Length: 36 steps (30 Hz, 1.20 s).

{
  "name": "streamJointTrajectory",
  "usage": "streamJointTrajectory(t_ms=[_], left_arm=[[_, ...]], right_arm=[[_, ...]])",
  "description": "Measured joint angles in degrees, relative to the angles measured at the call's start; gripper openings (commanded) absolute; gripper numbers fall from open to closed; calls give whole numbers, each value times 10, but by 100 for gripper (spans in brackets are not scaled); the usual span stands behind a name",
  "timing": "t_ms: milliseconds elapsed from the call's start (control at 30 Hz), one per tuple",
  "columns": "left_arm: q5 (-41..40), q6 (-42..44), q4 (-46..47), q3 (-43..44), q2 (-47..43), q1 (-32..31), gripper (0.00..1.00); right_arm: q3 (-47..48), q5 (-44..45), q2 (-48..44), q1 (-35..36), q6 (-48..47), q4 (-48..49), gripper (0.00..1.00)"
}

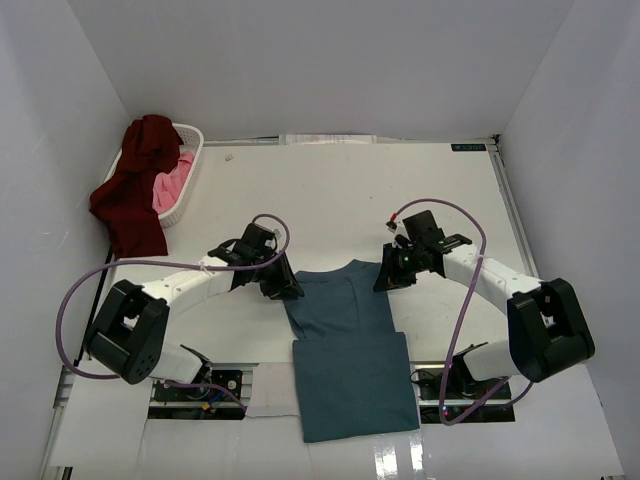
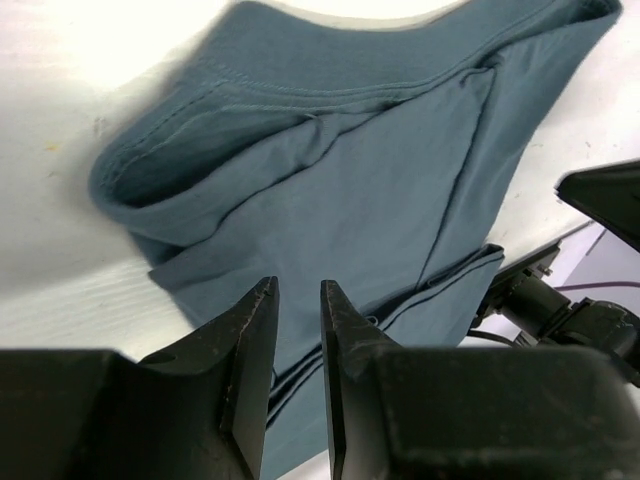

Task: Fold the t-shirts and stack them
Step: Grab one side of the 2/3 rectangular tshirt with both arms

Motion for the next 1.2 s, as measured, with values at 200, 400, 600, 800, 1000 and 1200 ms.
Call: streamJointTrajectory(t_ms=[200, 400, 600, 800, 1000, 1200], left_arm=[[10, 11, 8, 18, 7, 0, 34], [15, 19, 22, 21, 47, 0, 29], [21, 25, 45, 15, 100, 0, 25], [43, 37, 58, 27, 132, 12, 25], [93, 68, 60, 74, 190, 72, 23], [103, 82, 57, 146, 250, 122, 23]], right_arm=[[16, 3, 49, 8, -4, 16, 10], [33, 7, 107, 20, -10, 39, 10], [41, 15, 144, 23, -14, 46, 9], [75, 20, 186, 22, -15, 48, 8], [147, 10, 249, 15, -14, 49, 8], [241, 15, 320, 3, -15, 44, 8]])
